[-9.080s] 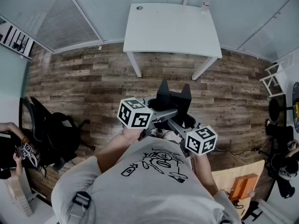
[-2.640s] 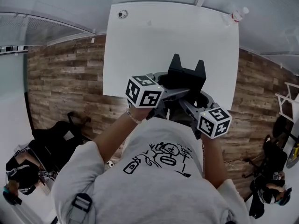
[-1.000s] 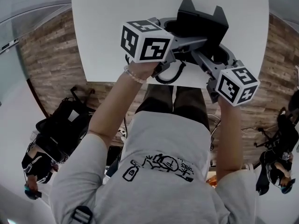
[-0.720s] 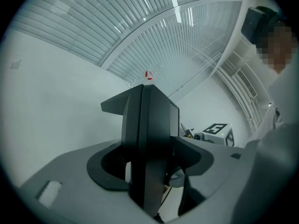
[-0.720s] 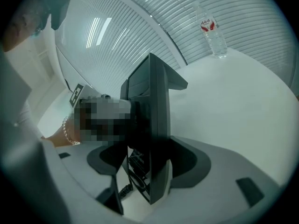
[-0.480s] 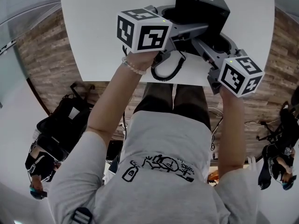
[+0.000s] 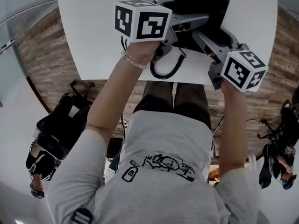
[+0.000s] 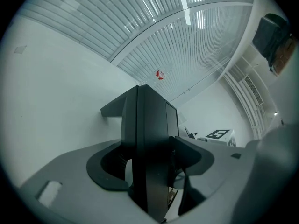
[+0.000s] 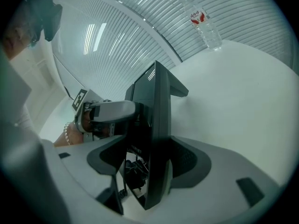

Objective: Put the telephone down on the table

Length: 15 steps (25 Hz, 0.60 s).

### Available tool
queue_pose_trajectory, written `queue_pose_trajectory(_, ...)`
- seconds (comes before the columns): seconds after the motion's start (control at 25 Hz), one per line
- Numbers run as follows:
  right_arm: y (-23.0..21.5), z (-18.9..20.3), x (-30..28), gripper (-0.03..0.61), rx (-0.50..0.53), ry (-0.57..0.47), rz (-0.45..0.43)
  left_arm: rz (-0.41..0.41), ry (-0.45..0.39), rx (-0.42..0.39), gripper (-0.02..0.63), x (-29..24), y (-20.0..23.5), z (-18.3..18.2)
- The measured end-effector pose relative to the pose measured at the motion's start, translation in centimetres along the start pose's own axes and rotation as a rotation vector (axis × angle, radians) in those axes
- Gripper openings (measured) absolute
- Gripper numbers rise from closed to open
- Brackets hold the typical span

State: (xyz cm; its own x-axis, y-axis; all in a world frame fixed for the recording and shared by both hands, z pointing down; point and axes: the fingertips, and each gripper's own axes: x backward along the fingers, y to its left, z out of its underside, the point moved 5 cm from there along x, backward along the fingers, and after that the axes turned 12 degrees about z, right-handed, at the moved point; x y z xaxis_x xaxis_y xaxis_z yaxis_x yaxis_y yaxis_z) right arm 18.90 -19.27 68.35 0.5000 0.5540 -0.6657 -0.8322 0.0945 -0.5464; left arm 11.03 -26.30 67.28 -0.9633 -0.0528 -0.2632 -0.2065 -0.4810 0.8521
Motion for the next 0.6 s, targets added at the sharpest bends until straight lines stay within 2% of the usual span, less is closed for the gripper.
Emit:
queue_pose_trajectory(0.4,-0.29,0.04,-0.1,0.27,-0.002,-0.007,-0.001,-0.032,0.019,-0.005,0.313,-0.35,0.09,-0.08)
queue_pose_trajectory(0.6,0.04,-0.21,0.39,0.27,0.069,-0.016,0.068,-0.06,-0.03,-0.016,0.329,0.02,-0.18,-0.2)
